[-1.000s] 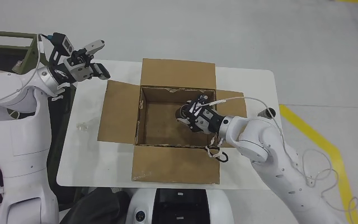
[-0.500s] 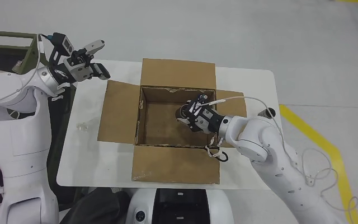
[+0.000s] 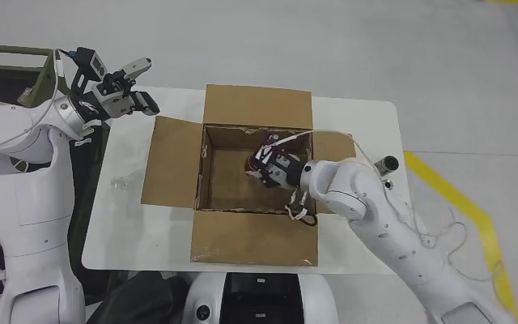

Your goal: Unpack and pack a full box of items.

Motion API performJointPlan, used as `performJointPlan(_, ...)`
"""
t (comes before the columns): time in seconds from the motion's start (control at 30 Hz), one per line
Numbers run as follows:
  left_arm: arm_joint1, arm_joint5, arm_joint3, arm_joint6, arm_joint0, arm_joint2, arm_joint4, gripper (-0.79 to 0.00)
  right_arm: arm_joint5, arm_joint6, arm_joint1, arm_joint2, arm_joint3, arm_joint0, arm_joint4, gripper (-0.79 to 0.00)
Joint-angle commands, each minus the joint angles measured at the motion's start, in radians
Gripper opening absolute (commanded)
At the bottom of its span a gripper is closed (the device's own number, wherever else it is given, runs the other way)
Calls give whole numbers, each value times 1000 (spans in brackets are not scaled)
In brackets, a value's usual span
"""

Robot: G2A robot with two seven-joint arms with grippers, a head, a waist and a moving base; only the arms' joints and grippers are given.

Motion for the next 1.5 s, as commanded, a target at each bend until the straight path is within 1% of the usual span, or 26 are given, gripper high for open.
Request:
performJointPlan(0.0,0,0,0,0,0,0,0,0,3,-7,-17,-43,48,43,13,-785)
performJointPlan(0.3,0,0,0,0,0,0,0,0,18,-29,-93,-182,233,185,52,-785)
performJointPlan(0.53,0,0,0,0,0,0,0,0,36,-40,-155,-268,354,264,67,-785)
performJointPlan(0.87,0,0,0,0,0,0,0,0,32,-79,-240,-352,532,325,90,-785)
performJointPlan(1.13,0,0,0,0,0,0,0,0,41,-85,-277,-368,611,335,85,-785)
performJointPlan(1.17,0,0,0,0,0,0,0,0,43,-84,-280,-368,616,335,82,-757)
performJointPlan(1.23,0,0,0,0,0,0,0,0,44,-84,-286,-367,625,334,78,-570)
performJointPlan(1.27,0,0,0,0,0,0,0,0,43,-84,-288,-366,630,334,76,-505)
performJointPlan(1.37,0,0,0,0,0,0,0,0,42,-85,-295,-362,639,332,72,-409)
performJointPlan(1.47,0,0,0,0,0,0,0,0,42,-83,-298,-355,642,329,64,-252)
